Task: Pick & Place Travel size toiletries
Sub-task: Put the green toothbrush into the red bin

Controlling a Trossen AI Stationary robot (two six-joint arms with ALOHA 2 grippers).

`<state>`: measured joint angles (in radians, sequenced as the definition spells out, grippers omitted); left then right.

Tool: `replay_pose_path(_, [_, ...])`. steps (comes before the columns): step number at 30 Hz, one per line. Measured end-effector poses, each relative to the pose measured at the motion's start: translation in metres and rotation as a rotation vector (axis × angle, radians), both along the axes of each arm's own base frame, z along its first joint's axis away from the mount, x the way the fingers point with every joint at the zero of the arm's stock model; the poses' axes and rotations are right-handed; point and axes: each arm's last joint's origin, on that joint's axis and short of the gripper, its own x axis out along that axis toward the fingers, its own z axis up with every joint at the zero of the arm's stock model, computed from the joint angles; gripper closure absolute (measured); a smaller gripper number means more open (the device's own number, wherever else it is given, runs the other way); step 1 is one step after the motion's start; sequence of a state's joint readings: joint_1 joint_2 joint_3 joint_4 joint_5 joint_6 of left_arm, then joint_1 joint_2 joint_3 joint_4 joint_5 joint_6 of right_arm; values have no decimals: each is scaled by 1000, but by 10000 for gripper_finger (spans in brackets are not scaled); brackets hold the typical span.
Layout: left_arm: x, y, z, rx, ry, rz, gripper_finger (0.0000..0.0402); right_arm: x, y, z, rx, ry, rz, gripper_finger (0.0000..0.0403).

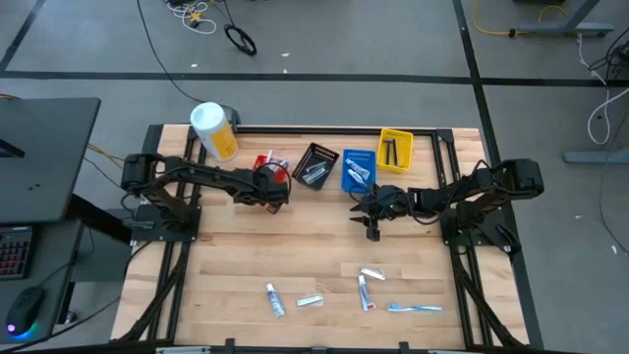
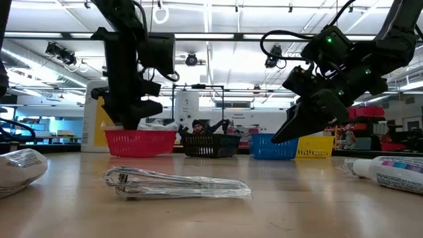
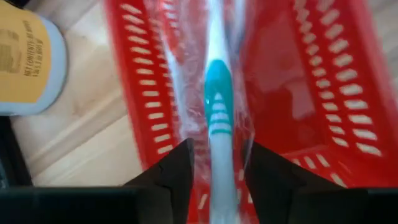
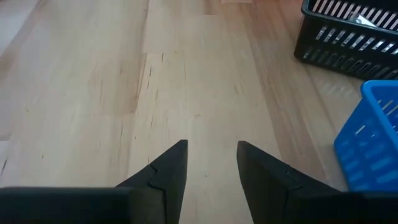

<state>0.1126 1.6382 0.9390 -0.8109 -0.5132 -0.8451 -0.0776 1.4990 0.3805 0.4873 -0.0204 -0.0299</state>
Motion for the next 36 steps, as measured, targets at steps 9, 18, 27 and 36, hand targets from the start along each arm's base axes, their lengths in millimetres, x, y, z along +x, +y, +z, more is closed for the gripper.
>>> replay_pose_path(9, [4, 1, 7, 29, -11, -31, 281, 0, 0, 0, 0, -1, 0, 253])
replay_pose_path(18, [6, 4, 9, 37, -31, -21, 364, 0, 0, 0, 0, -1, 0, 253])
replay_pose_path(27, [7, 6, 14, 124, -90, 55, 361, 0, 0, 0, 0, -1, 0, 253])
replay_pose_path(36, [19, 10, 18, 236, -233, 77, 352, 0, 0, 0, 0, -1, 0, 253])
